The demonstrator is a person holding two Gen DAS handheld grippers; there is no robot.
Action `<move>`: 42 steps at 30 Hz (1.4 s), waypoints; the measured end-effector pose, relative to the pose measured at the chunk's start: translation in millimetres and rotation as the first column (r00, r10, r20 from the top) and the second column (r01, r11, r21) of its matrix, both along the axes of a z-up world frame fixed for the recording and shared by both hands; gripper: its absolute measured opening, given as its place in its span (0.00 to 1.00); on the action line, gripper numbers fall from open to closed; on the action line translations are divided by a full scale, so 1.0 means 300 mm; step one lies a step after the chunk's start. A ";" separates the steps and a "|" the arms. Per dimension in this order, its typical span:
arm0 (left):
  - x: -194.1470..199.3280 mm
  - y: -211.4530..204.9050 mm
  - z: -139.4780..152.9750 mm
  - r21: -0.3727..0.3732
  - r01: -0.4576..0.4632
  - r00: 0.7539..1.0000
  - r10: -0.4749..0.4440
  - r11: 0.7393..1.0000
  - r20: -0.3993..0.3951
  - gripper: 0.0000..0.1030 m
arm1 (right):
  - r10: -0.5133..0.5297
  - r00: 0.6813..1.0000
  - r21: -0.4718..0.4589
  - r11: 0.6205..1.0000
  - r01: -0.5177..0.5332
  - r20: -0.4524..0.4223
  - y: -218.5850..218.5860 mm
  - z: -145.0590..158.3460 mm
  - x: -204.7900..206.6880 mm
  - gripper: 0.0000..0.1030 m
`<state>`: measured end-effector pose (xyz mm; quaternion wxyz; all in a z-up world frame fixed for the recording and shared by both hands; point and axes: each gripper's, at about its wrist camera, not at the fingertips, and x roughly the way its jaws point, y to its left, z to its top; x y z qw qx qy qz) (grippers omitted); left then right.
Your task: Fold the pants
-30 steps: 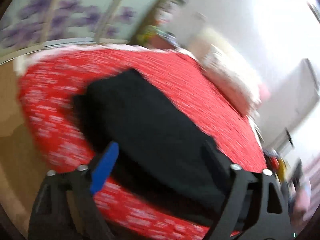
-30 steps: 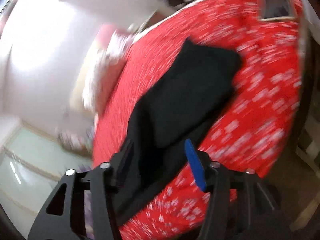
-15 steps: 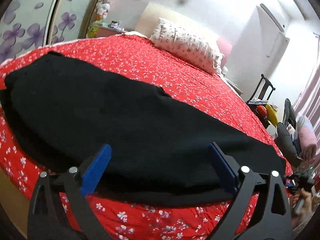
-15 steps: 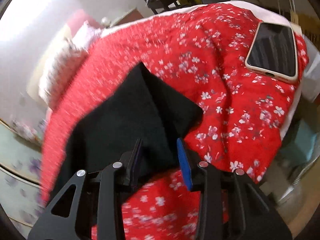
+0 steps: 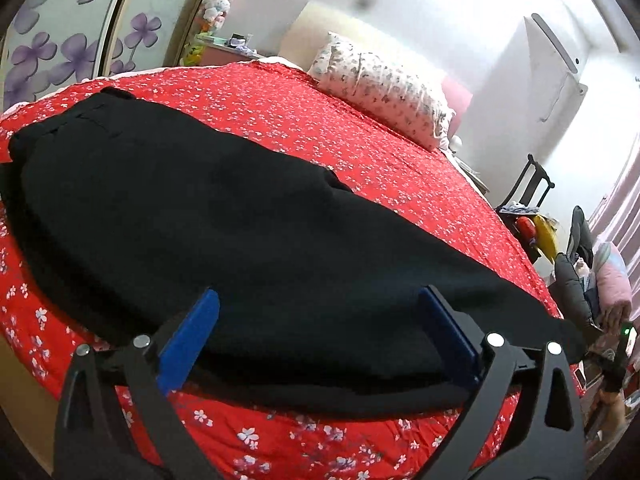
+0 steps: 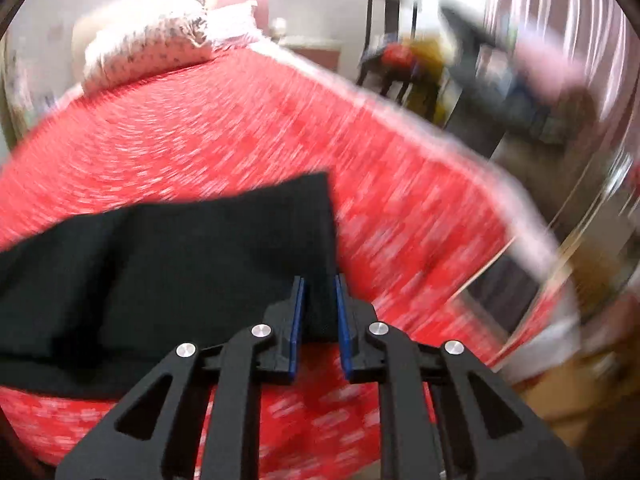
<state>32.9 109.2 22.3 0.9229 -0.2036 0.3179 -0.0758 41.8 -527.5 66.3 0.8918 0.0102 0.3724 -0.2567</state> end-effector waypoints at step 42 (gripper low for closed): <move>-0.063 0.204 -0.009 -0.247 -0.067 0.997 0.074 0.967 0.019 0.98 | 0.086 0.979 0.914 0.350 -0.203 0.185 0.636 -0.307 0.180 0.05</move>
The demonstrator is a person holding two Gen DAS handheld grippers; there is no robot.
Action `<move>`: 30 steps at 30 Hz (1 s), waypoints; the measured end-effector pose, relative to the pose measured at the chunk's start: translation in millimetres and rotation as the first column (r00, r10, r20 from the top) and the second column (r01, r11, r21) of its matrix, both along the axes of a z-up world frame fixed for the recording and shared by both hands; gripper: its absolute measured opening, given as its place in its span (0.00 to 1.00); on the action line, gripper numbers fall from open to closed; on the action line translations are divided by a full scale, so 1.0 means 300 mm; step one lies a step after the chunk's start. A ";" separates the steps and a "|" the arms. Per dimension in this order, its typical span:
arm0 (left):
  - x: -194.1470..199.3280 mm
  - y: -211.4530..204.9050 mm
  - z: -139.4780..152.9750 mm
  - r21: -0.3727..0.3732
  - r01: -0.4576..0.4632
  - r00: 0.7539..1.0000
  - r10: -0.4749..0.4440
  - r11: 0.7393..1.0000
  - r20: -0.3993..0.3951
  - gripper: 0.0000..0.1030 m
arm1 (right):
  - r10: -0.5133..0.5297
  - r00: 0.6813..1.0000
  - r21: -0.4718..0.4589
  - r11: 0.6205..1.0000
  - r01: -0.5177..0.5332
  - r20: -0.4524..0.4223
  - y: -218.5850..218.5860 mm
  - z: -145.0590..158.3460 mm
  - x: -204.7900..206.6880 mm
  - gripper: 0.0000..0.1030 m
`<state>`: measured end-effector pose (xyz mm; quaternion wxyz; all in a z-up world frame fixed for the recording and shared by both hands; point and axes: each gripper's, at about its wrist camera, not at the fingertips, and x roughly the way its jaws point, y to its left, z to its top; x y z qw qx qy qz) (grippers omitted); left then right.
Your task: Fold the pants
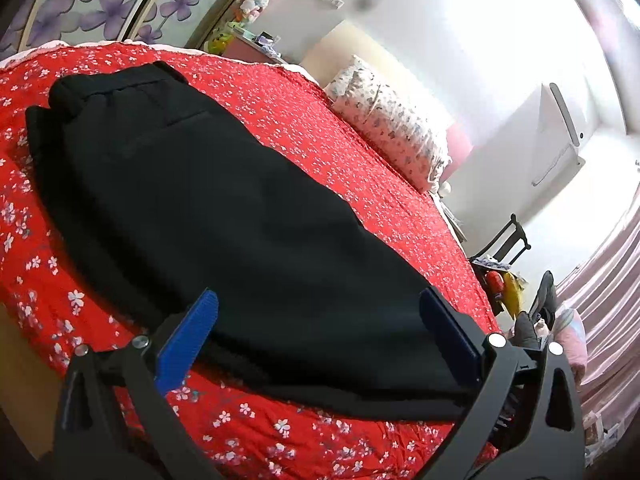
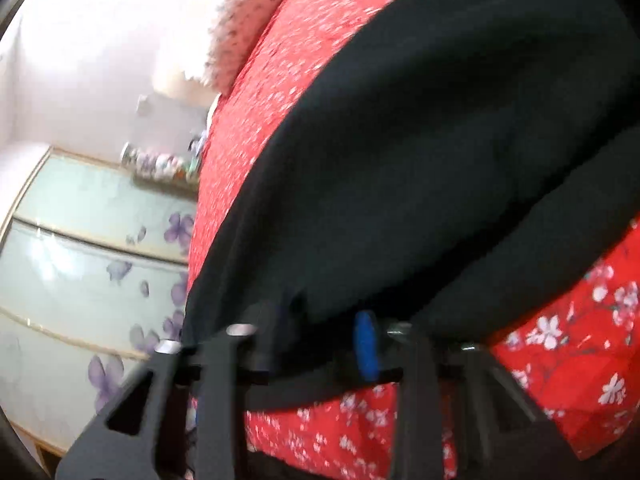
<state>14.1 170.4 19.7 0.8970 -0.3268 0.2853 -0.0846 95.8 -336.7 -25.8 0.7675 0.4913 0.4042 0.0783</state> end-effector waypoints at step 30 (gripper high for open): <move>0.057 0.489 -0.059 -0.389 -0.174 0.978 0.114 0.904 -0.174 0.92 | 0.101 0.985 -0.188 0.979 -0.074 0.141 0.000 -0.016 -0.108 0.04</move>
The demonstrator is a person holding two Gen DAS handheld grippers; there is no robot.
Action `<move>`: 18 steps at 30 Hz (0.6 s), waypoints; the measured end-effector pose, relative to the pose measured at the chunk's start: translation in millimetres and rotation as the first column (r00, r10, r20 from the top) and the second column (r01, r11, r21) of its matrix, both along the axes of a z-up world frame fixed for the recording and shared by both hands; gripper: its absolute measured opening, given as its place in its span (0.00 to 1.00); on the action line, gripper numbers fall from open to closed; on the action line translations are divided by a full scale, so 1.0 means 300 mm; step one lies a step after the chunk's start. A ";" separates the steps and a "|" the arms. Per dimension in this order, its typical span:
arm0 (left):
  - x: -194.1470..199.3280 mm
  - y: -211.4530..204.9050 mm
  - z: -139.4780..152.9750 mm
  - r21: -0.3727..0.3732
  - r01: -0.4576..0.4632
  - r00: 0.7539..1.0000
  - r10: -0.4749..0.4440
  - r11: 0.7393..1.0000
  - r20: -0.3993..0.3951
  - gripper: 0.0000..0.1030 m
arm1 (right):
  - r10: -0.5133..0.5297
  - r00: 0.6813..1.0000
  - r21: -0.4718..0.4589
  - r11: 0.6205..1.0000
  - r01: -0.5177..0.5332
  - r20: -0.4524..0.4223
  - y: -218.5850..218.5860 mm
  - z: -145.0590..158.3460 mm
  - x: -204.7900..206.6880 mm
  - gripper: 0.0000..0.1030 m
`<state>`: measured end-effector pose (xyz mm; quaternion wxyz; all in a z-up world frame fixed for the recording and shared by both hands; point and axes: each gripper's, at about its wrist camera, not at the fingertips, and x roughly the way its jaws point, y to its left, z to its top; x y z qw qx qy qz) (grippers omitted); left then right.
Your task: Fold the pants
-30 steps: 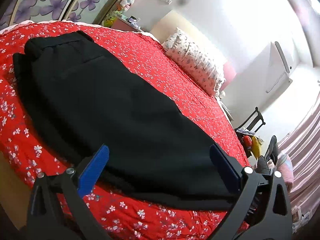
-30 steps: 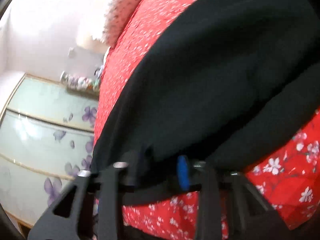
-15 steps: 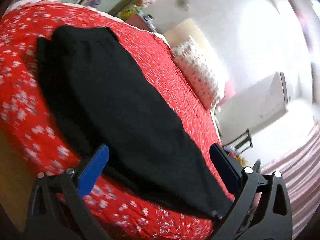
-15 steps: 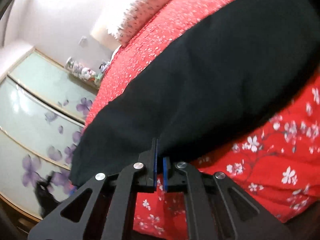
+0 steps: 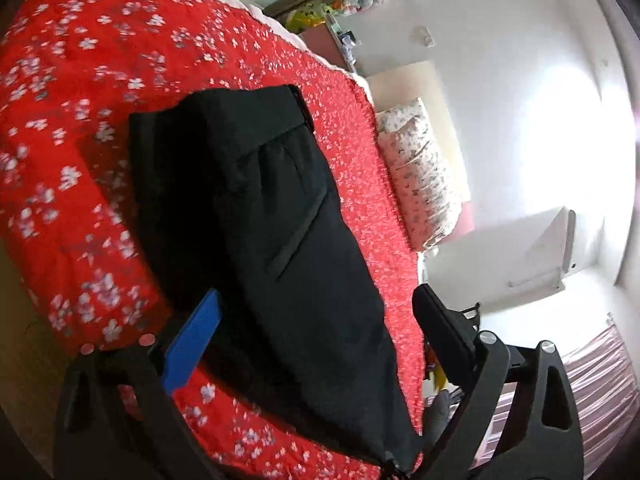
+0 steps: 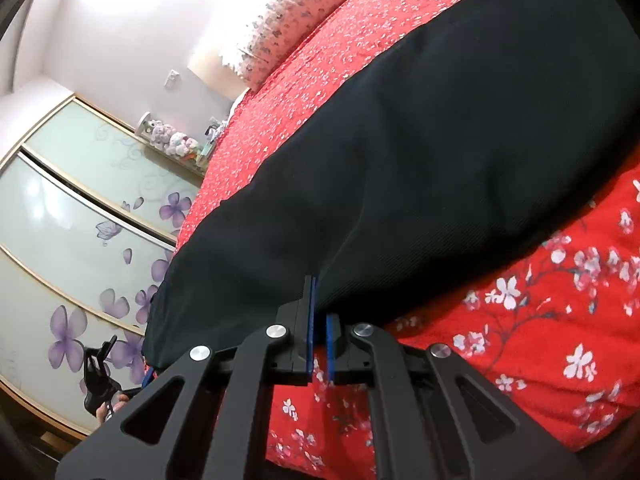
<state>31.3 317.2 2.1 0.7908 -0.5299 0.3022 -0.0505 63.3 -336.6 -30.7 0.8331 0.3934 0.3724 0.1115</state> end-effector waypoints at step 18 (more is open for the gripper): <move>0.037 -0.009 0.057 0.162 -0.035 0.997 0.046 0.986 -0.062 0.08 | 0.017 0.998 0.012 1.000 -0.017 0.056 -0.004 0.026 -0.017 0.04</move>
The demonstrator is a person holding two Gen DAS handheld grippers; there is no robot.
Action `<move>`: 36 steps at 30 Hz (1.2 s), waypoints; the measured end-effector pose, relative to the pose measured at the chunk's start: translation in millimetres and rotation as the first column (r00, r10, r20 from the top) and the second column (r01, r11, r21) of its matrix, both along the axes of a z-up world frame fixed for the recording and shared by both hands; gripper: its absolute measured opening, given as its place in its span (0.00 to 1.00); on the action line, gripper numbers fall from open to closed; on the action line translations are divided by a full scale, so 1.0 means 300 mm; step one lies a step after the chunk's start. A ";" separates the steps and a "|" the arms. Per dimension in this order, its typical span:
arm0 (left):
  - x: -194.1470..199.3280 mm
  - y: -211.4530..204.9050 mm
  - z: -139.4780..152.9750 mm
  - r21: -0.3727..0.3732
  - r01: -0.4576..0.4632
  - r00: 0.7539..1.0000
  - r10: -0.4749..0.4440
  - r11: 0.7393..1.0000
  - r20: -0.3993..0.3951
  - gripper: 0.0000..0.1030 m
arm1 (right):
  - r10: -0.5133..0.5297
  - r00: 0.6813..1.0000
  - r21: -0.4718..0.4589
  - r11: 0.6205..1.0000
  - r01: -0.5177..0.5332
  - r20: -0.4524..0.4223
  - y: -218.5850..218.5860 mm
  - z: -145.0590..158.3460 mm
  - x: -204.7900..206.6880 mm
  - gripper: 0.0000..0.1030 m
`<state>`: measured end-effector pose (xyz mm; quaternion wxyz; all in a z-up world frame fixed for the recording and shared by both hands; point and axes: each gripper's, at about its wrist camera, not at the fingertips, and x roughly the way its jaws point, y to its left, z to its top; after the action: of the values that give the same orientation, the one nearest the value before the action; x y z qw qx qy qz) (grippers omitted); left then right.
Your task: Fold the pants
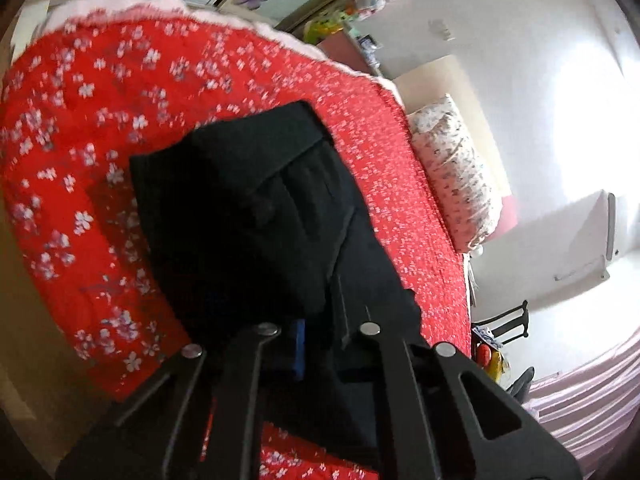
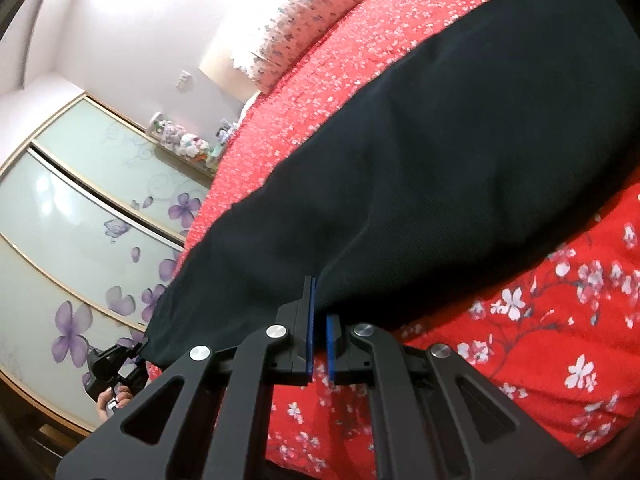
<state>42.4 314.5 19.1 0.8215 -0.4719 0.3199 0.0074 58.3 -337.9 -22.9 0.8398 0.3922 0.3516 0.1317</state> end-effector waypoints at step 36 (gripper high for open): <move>0.015 -0.361 0.113 0.321 0.164 0.979 -0.193 0.933 0.061 0.80 | -0.587 0.799 -0.120 0.809 0.575 -0.132 -0.852 0.115 -0.272 0.42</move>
<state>46.8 206.1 53.1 0.8972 -0.3041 0.3181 -0.0382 -23.3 -593.3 11.7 0.8219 0.4590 0.2866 -0.1778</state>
